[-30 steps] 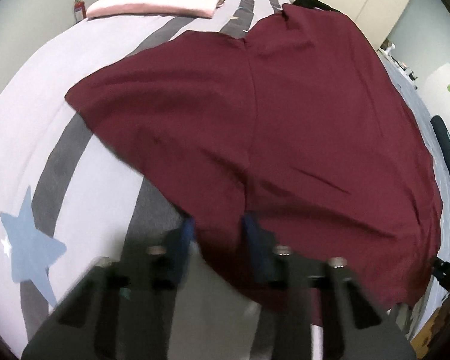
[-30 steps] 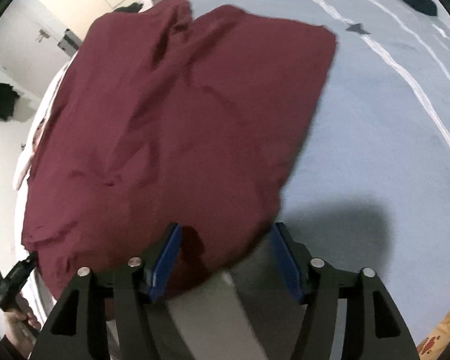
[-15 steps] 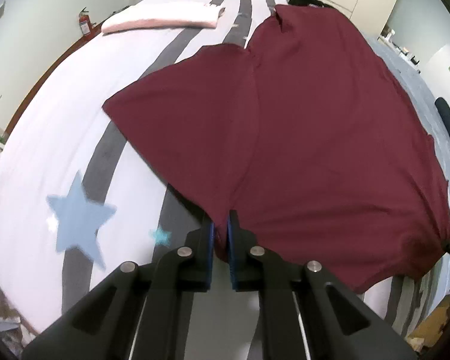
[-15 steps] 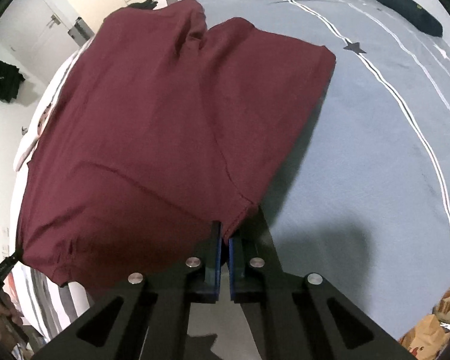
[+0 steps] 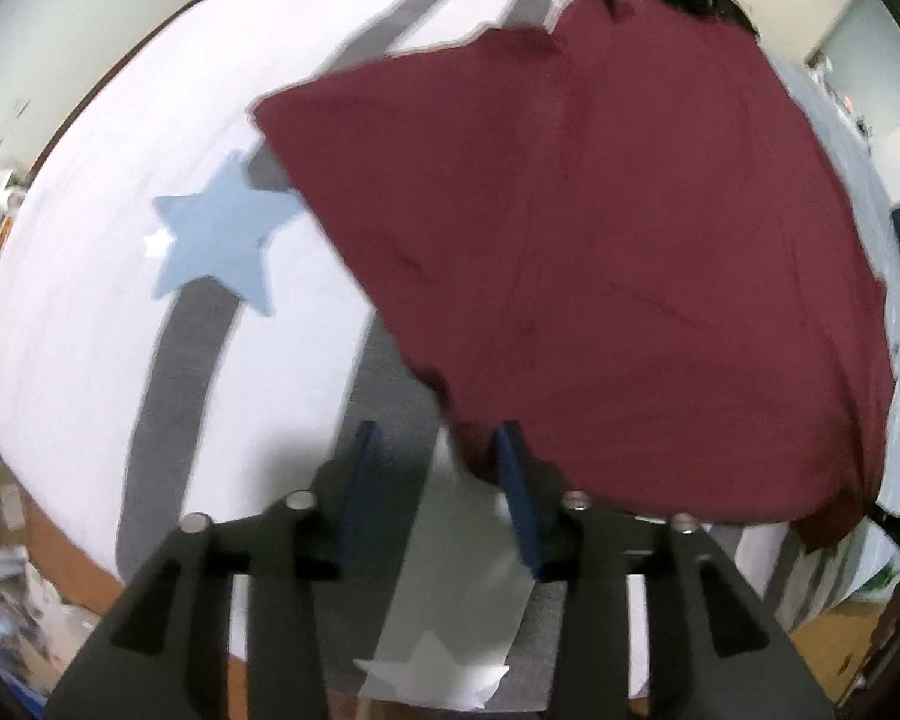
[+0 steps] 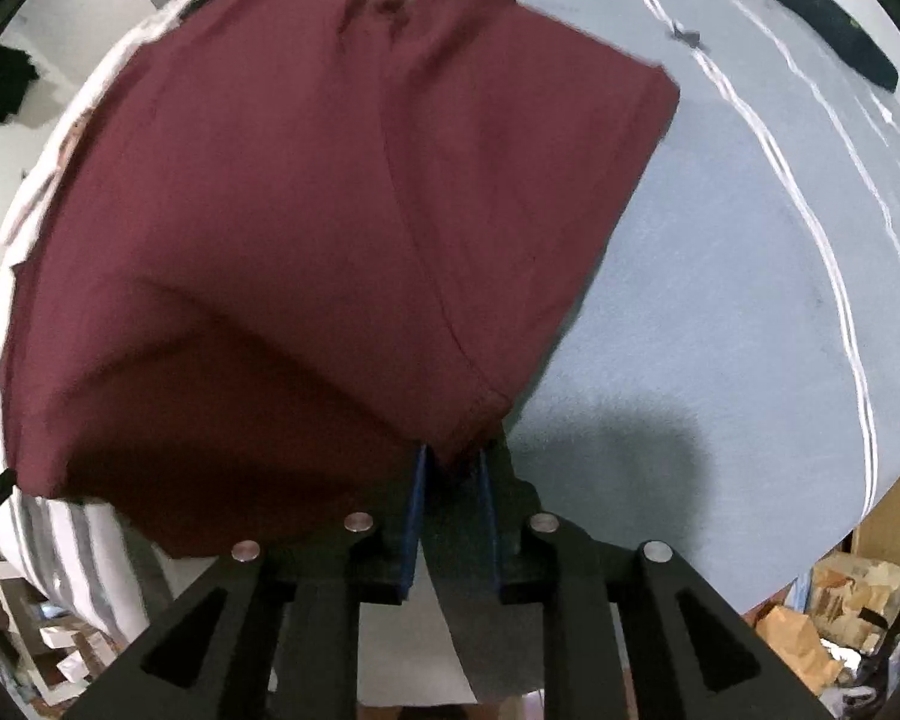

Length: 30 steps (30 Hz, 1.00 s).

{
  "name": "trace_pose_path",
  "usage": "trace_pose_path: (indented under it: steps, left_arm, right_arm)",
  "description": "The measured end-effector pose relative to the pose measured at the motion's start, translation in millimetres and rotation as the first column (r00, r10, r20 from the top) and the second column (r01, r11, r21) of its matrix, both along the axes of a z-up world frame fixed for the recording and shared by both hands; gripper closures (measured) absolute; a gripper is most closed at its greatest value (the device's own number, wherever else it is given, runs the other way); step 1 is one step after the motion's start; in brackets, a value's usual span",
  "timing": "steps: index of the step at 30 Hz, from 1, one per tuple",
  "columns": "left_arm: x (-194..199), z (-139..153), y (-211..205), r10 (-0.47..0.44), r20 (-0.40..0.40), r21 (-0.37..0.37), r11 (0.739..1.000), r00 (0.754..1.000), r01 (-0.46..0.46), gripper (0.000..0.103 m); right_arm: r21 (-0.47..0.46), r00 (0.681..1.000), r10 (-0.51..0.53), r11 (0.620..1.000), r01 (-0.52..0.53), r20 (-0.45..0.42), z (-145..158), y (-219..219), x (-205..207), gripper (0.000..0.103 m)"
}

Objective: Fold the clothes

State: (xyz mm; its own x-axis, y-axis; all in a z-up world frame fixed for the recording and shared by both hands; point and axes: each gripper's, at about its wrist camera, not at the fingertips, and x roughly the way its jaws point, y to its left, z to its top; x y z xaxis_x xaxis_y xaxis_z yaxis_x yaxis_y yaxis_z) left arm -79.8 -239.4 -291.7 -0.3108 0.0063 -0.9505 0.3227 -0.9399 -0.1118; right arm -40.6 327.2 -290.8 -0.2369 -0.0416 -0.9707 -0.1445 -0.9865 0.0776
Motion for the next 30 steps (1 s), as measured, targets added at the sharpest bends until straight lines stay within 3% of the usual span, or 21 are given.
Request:
trace_pose_path:
  steps: [3, 5, 7, 13, 18, 19, 21, 25, 30]
  left_arm:
    - [-2.4, 13.8, -20.4, 0.061, -0.053, -0.039, 0.997, 0.997, -0.063, 0.050]
    - [-12.7, 16.1, -31.1, 0.081, -0.080, -0.059, 0.995, 0.993, -0.086, 0.047]
    - [-32.4, 10.7, -41.5, 0.081, -0.085, -0.081, 0.993, 0.993, -0.087, 0.047]
    - [-132.1, -21.8, -90.2, 0.123, -0.079, -0.173, 0.976, 0.989, -0.136, 0.047]
    - [-172.6, -33.0, -111.8, 0.103, -0.101, -0.150, 0.982, 0.990, -0.118, 0.047]
    - [-176.3, -35.7, -113.9, 0.096, -0.099, -0.139, 0.984, 0.990, -0.109, 0.050]
    - [-180.0, -43.5, -118.9, 0.097, -0.080, -0.109, 0.989, 0.992, -0.105, 0.096]
    - [-179.5, -44.7, -127.5, 0.094, -0.091, -0.080, 0.992, 0.991, -0.101, 0.100]
    - [-165.6, -37.4, -150.4, 0.166, -0.090, -0.115, 0.978, 0.982, -0.175, 0.102]
  right_arm:
    - [0.029, 0.998, -0.021, 0.999, 0.022, -0.059, 24.7, 14.1, 6.9, 0.087]
    - [0.007, 0.992, -0.065, 0.998, 0.066, -0.107, 42.1, 28.9, 4.1, 0.087]
    - [-0.018, 0.989, -0.075, 0.997, 0.073, -0.131, 45.7, 19.6, -34.8, 0.087]
    - [-0.087, 0.986, 0.002, 0.996, -0.017, -0.166, 28.9, -68.7, -100.6, 0.087]
    - [-0.127, 0.981, 0.069, 0.988, -0.093, -0.181, 15.3, -124.1, -140.3, 0.087]
    - [-0.135, 0.981, 0.081, 0.985, -0.106, -0.177, 2.5, -133.8, -155.0, 0.087]
    - [-0.147, 0.980, 0.105, 0.981, -0.131, -0.169, -13.8, -152.3, -173.3, 0.087]
    - [-0.156, 0.978, 0.134, 0.975, -0.159, -0.157, -21.7, -175.8, -182.6, 0.087]
    - [-0.148, 0.977, 0.164, 0.972, -0.184, -0.137, -33.6, -192.5, -193.8, 0.087]
